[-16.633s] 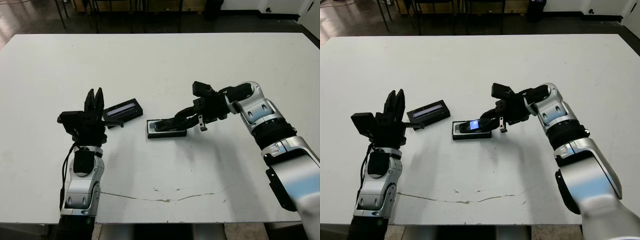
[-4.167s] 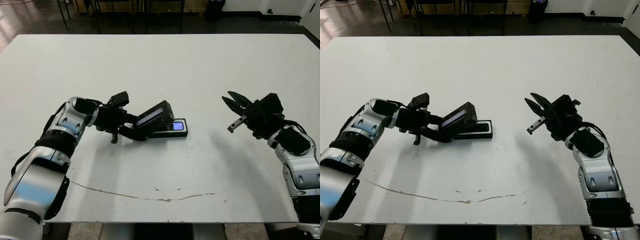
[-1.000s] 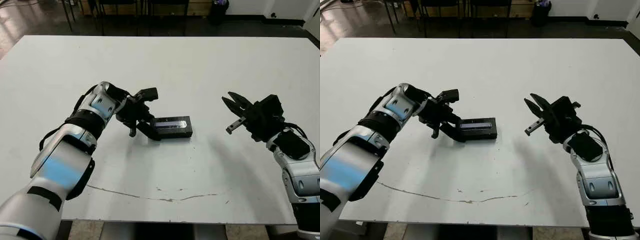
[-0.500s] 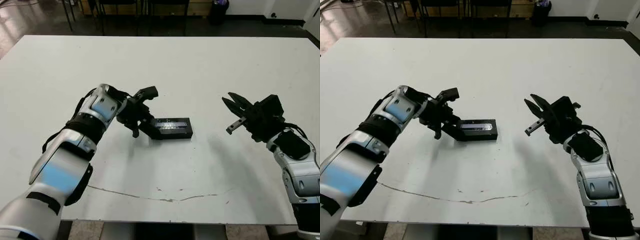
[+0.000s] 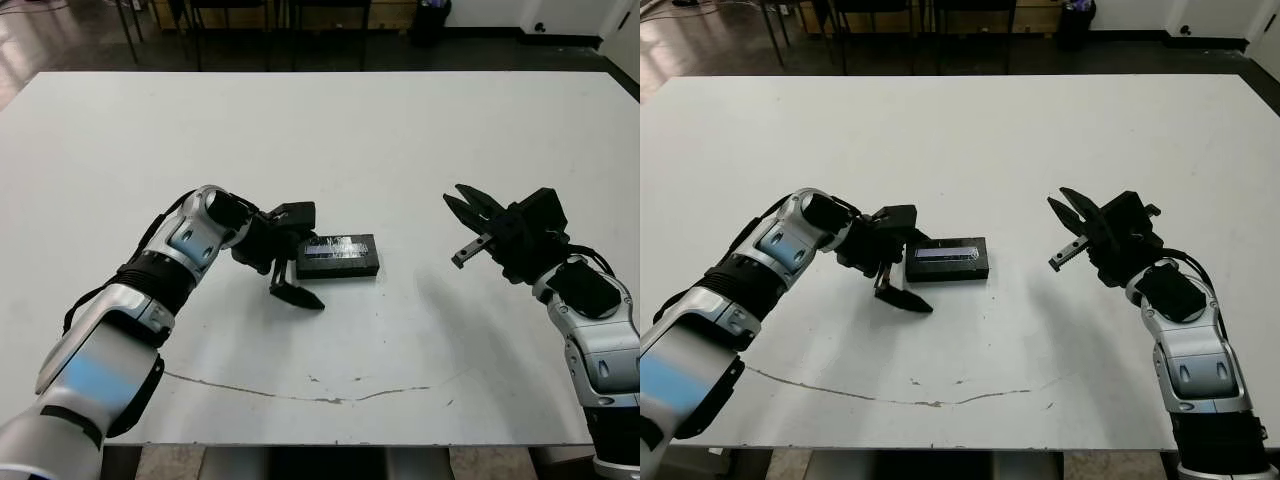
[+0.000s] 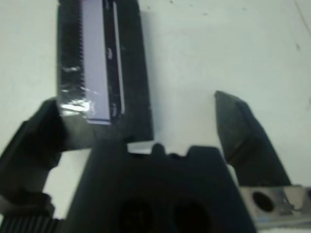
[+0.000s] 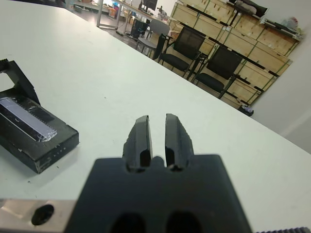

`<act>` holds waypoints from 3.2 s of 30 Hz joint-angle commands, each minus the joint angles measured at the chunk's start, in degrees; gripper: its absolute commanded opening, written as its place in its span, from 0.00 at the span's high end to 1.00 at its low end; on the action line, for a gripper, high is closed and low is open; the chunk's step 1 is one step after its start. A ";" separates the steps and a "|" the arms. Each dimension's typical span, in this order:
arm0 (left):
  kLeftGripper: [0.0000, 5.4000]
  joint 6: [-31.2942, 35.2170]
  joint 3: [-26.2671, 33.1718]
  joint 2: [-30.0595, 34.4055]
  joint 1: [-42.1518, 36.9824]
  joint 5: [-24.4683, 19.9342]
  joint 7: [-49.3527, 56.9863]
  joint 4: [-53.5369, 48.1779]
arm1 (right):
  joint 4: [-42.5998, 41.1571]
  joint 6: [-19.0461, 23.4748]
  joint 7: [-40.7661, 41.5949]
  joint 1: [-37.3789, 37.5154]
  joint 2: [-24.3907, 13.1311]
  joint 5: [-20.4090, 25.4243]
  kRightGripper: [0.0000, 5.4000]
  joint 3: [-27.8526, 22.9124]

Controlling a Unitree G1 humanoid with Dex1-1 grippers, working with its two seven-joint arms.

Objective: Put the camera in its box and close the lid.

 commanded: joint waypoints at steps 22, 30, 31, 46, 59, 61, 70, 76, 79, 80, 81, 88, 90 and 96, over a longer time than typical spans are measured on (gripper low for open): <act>0.16 8.14 24.35 15.10 23.33 -7.44 31.66 -29.12 | 2.99 -0.11 1.50 -1.15 0.02 0.92 1.00 -0.14; 0.51 18.74 26.23 -4.32 29.38 -12.74 56.11 -52.38 | 3.54 -0.34 1.40 -1.31 0.17 0.91 1.00 -0.15; 0.55 20.98 25.14 -6.02 29.28 -12.86 57.74 -54.46 | 3.41 -0.11 1.24 -1.35 0.13 0.76 1.00 -0.11; 1.00 27.45 5.03 -22.86 33.74 -5.70 71.82 -40.61 | 0.18 1.06 -0.45 0.70 0.46 -0.01 1.00 0.05; 1.00 34.95 6.15 -22.86 37.18 -4.71 72.31 -39.92 | 0.10 0.15 0.02 1.32 0.66 0.32 1.00 0.02; 1.00 36.97 6.42 -22.53 37.59 -5.38 71.55 -41.84 | -0.37 0.85 0.11 1.34 0.63 0.52 1.00 0.04; 1.00 24.56 12.18 -17.96 38.94 -10.00 65.63 -61.84 | -1.81 2.44 -1.02 1.27 1.26 1.63 1.00 -0.72; 1.00 0.51 20.49 -14.90 32.92 -5.17 70.69 -55.89 | -1.73 0.55 -3.90 0.22 4.14 1.00 1.00 -0.47; 1.00 -12.73 24.61 -9.88 30.09 0.65 74.26 -47.09 | -1.72 0.03 -6.53 -0.53 6.46 0.66 1.00 -0.33; 1.00 -15.75 25.65 -9.06 29.44 1.35 75.18 -44.38 | -1.48 -0.37 -7.39 -0.86 7.18 0.54 1.00 -0.26; 1.00 -18.74 26.69 -8.31 28.80 1.64 76.03 -41.44 | -1.36 -0.52 -8.36 -1.30 8.06 0.52 1.00 -0.18; 1.00 -25.67 30.42 -5.24 27.57 1.56 77.51 -32.18 | 1.55 -2.31 -14.75 -5.03 13.45 -0.97 1.00 0.17; 1.00 -26.17 30.52 -4.92 28.13 1.47 77.44 -32.06 | 2.72 -2.32 -15.77 -5.67 14.12 -1.34 1.00 0.21; 1.00 -25.69 31.86 -7.00 30.45 -2.49 77.64 -32.35 | 4.66 -2.23 -16.83 -6.53 14.98 -1.48 1.00 0.00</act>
